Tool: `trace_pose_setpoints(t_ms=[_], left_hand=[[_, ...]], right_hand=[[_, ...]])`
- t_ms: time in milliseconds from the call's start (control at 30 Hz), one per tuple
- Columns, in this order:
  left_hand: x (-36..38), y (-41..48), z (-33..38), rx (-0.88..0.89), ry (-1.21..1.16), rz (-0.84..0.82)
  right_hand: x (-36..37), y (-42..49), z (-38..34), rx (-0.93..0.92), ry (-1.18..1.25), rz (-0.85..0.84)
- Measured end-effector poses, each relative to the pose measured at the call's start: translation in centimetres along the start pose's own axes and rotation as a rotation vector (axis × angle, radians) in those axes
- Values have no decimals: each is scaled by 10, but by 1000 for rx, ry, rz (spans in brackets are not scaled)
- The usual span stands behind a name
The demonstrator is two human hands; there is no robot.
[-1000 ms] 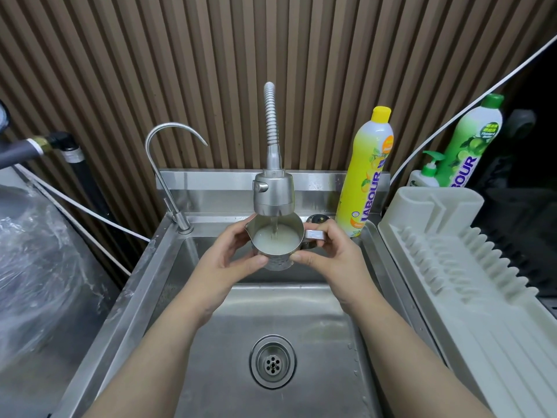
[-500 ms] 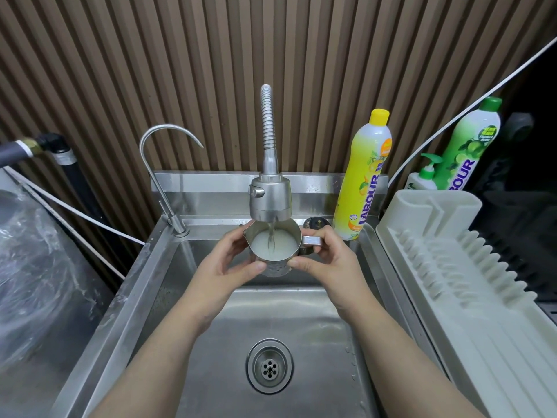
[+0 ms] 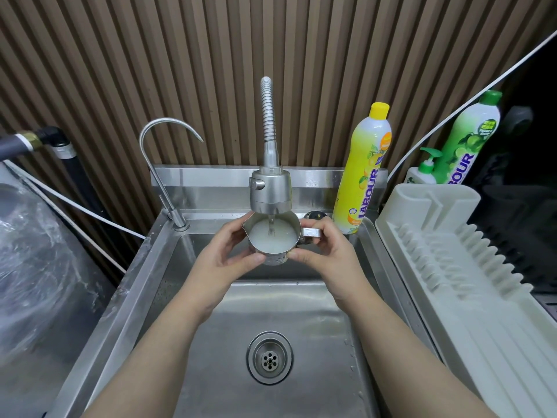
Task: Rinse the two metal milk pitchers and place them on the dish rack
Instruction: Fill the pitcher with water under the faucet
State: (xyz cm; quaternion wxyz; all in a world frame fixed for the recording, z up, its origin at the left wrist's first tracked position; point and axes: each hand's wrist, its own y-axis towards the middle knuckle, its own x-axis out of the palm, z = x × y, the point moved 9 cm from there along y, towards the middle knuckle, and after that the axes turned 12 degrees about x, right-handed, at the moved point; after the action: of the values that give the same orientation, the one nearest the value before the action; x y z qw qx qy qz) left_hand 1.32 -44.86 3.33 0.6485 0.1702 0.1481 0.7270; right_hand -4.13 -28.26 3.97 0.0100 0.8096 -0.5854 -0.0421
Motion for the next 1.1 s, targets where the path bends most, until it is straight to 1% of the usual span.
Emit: trace_pose_setpoints(t_ms=[300,567,1100], left_hand=[[4,-1,3,-10,-7,-2],[5,0,11,4,-13,14],[5,-4,-2,-28,-14,-17]], right_hand=[[-2,-3,-1,-30,10,-14],[-4,-1,-8,-85,5,13],[-4,-4,3,-26,-8,17]])
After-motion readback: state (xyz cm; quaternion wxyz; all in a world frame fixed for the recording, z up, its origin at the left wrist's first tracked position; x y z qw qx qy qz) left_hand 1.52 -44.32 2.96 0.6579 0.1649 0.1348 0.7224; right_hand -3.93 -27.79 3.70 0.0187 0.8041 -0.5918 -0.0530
